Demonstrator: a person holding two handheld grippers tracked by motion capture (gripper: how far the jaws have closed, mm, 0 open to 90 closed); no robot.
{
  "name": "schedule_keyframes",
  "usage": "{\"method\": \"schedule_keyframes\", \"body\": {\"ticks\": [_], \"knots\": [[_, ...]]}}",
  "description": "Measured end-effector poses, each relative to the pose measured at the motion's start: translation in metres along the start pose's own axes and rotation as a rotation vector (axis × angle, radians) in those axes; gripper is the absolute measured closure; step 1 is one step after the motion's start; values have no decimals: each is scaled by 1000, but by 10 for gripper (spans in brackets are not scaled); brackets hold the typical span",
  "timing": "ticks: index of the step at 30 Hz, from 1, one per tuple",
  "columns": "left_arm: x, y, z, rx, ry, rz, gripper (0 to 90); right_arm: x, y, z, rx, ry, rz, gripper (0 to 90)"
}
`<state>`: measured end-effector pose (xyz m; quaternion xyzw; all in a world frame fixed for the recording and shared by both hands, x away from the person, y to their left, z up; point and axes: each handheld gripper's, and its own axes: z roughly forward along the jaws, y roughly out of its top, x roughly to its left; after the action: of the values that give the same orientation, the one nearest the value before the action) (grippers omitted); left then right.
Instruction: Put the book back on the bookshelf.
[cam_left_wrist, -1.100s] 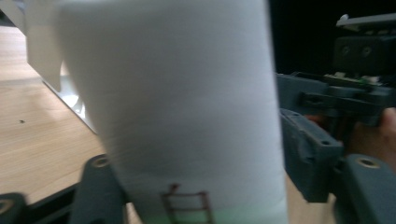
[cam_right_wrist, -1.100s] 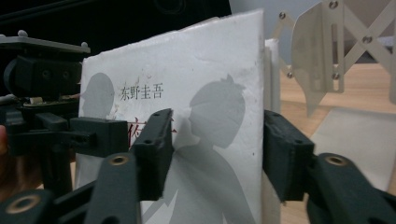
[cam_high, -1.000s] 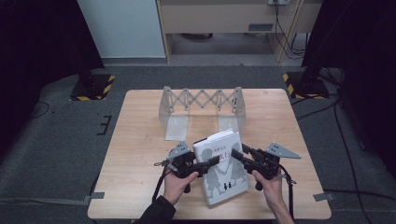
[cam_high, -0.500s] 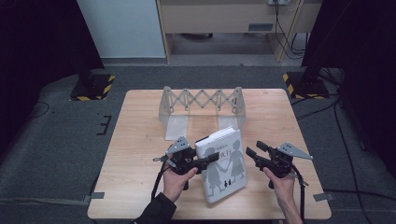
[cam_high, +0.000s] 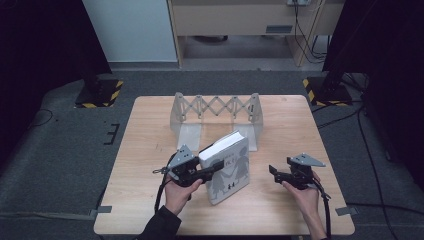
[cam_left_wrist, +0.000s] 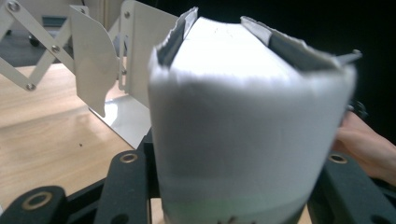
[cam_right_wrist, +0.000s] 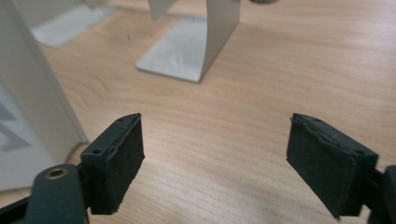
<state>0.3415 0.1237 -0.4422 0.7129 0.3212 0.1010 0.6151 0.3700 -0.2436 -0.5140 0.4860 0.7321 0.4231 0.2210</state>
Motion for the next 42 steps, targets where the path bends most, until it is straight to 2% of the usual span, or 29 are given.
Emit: {"method": "schedule_keyframes", "body": {"ticks": [1, 3, 6, 7, 10, 12, 17, 28, 33, 40, 42], "knots": [[0, 0, 0, 0, 0, 0, 487, 0, 0, 0, 0, 0, 0, 178], [-6, -3, 1, -20, -8, 13, 480, 1, -3, 4, 44, -18, -27, 158], [-9, -3, 2, -23, -20, 19, 462, -1, -6, 5, 55, -32, -31, 163], [-11, -5, 1, -35, -20, 27, 458, -4, -9, 7, 83, -42, -19, 160], [-12, -7, 2, -51, -18, 16, 452, -7, -12, 8, 100, -52, -19, 157], [-14, -8, 1, -51, -6, 37, 445, -9, -14, 11, 126, -63, -27, 145], [-16, -9, 2, -55, -12, 41, 438, -11, -17, 16, 175, -81, -34, 129], [-24, -11, 2, -41, -41, 57, 447, -12, -18, 15, 187, -96, -34, 94], [-28, -15, 4, -19, -49, 56, 425, -13, -19, 15, 189, -108, -23, 65], [-30, -13, 4, -23, -50, 45, 379, -13, -19, 15, 196, -115, -14, 50], [-33, -11, 4, -26, -46, 64, 354, -13, -19, 15, 196, -116, -14, 49]]}}
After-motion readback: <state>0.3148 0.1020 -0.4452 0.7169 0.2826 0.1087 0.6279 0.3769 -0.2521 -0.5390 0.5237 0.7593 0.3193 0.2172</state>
